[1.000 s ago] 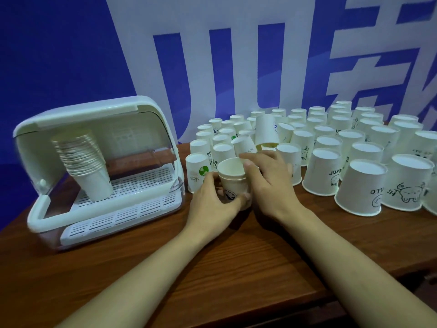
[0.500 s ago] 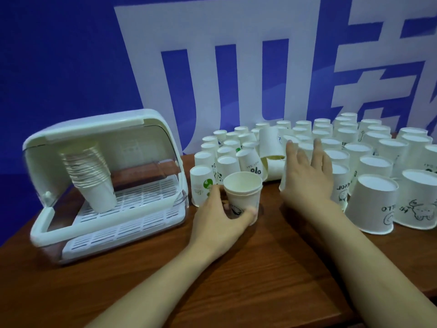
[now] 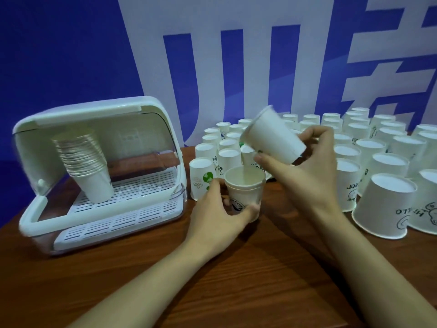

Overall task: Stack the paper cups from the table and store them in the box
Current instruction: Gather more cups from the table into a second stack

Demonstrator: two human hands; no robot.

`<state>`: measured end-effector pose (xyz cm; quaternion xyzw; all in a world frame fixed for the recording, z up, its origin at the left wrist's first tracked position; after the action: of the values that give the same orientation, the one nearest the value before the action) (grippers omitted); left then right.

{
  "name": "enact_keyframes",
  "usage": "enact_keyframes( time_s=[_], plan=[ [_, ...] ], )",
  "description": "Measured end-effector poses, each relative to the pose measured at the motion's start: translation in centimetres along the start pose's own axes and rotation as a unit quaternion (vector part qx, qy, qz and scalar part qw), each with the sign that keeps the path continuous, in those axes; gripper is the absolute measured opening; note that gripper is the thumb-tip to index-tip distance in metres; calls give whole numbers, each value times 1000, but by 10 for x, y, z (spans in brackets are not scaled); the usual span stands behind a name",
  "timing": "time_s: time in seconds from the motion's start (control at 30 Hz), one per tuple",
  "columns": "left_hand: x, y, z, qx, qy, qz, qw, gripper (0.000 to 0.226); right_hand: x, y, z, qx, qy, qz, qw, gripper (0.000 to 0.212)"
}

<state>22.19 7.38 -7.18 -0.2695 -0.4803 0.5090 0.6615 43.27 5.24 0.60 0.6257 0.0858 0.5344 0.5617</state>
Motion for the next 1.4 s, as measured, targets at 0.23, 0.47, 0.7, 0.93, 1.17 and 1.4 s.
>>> enact_keyframes(
  time_s=[0.23,0.47,0.7,0.93,1.17,1.4],
  plan=[
    [0,3,-1,-25,-8,17,1000,62,-25,6,-54,22,168,11,985,49],
    [-1,0,-2,-14,-3,5,1000,64,-31,-5,-63,-207,211,77,952,93],
    [0,-3,1,-14,0,-6,1000,59,-28,12,-48,-31,142,107,984,60],
    [-1,0,-1,-21,2,8,1000,68,-29,20,-41,-115,79,187,972,37],
    [0,-1,0,-18,3,3,1000,66,-35,32,-52,-95,139,242,956,47],
    [-1,1,0,-17,-4,7,1000,59,-24,25,-32,-73,81,214,971,44]
  ],
)
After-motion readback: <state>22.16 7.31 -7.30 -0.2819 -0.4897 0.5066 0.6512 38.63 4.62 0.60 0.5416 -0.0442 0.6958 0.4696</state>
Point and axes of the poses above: each hand's wrist, its own x-axis towards the middle knuckle, its own z-axis out of the back of the hand, y = z × x, the point moved 10 cm from there along x, towards the middle knuckle, and after that the axes turned 13 degrees about -x, right-handed, at the moved point
